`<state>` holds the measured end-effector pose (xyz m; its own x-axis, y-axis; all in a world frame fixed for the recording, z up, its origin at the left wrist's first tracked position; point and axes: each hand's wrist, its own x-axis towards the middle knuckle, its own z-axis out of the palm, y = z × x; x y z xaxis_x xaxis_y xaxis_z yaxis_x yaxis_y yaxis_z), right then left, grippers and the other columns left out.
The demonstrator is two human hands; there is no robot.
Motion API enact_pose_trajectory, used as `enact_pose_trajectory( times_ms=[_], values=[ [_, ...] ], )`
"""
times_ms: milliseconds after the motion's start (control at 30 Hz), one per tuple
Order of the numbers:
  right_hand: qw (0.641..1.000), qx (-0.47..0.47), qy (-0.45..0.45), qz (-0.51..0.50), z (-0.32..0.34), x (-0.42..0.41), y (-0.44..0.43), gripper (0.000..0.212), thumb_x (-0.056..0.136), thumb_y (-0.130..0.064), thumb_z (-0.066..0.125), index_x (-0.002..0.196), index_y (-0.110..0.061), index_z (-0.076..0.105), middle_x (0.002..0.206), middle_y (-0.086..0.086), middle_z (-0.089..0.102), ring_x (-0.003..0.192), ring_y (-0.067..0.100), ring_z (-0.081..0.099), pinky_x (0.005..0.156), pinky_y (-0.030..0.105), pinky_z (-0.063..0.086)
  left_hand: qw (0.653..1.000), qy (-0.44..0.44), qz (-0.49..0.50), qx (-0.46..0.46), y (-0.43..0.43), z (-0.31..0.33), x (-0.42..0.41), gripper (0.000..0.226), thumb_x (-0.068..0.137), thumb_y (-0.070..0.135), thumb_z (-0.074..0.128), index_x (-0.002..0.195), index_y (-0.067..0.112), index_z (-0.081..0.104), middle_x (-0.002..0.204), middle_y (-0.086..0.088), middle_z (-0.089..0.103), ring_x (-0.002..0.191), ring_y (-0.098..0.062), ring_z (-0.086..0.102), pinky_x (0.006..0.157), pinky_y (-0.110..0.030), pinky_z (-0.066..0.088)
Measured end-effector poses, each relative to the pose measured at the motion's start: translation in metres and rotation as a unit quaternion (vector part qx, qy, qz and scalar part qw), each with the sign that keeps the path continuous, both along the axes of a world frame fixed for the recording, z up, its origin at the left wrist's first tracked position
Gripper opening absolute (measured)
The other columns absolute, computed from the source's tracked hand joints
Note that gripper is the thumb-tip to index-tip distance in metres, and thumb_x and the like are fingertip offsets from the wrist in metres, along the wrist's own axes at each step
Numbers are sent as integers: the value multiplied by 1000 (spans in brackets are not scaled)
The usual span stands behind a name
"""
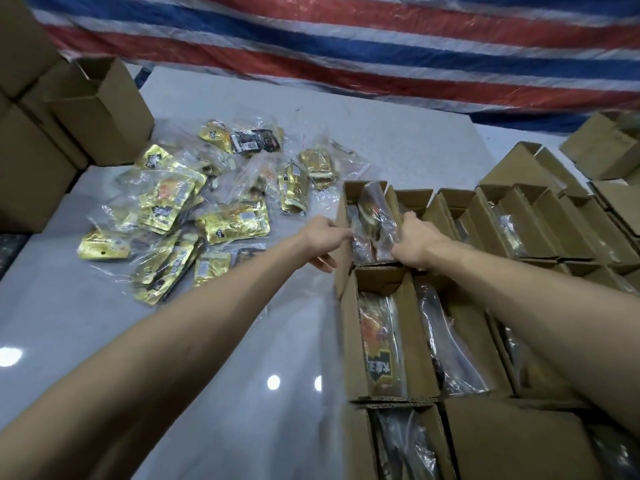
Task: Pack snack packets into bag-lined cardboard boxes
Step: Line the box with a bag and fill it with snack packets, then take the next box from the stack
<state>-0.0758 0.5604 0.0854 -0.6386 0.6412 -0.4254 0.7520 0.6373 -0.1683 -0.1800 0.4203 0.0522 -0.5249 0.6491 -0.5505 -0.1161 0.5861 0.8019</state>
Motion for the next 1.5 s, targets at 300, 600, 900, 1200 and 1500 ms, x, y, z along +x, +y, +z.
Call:
enact_pose_trajectory(
  times_ms=[300, 600, 900, 1200, 1500],
  values=[
    [975, 79, 172, 118, 13, -66, -88, 32, 91, -22, 56, 122, -15, 61, 130, 15, 56, 123, 35, 51, 101, 42, 44, 989, 126, 58, 46, -128, 9, -36, 36, 100, 18, 56, 66, 8, 61, 68, -10, 64, 51, -12, 56, 54, -16, 44],
    [922, -102, 278, 249, -9, -105, -232, 15, 88, -18, 56, 94, -27, 65, 88, -7, 66, 85, 18, 63, 76, 38, 53, 918, 359, 168, 7, -282, 8, -69, 46, 104, 32, 50, 62, 17, 38, 55, 3, 40, 54, -18, 41, 58, -38, 40],
    [905, -157, 279, 280, -37, -89, -274, 16, 89, -14, 55, 92, -25, 66, 79, -11, 65, 74, 8, 59, 67, 30, 48, 786, 491, 155, -341, -418, -29, -123, 31, 93, 31, 58, 122, 22, 64, 137, -13, 48, 129, -33, 40, 103, -44, 34],
    [916, -167, 262, 252, -52, -64, -253, 18, 87, -10, 57, 83, -26, 63, 80, -8, 65, 76, 14, 60, 75, 37, 52, 743, 387, 232, -494, -486, -44, -159, 44, 95, 26, 56, 139, 21, 55, 152, -25, 30, 148, -40, 10, 118, -65, 11],
    [925, -169, 254, 227, -67, -52, -251, 17, 86, -12, 56, 83, -27, 65, 80, -8, 67, 78, 15, 63, 79, 39, 55, 733, 423, 245, -473, -482, -41, -142, 19, 89, 8, 62, 97, -9, 67, 111, -29, 64, 134, -45, 36, 112, -66, 23]
  ],
)
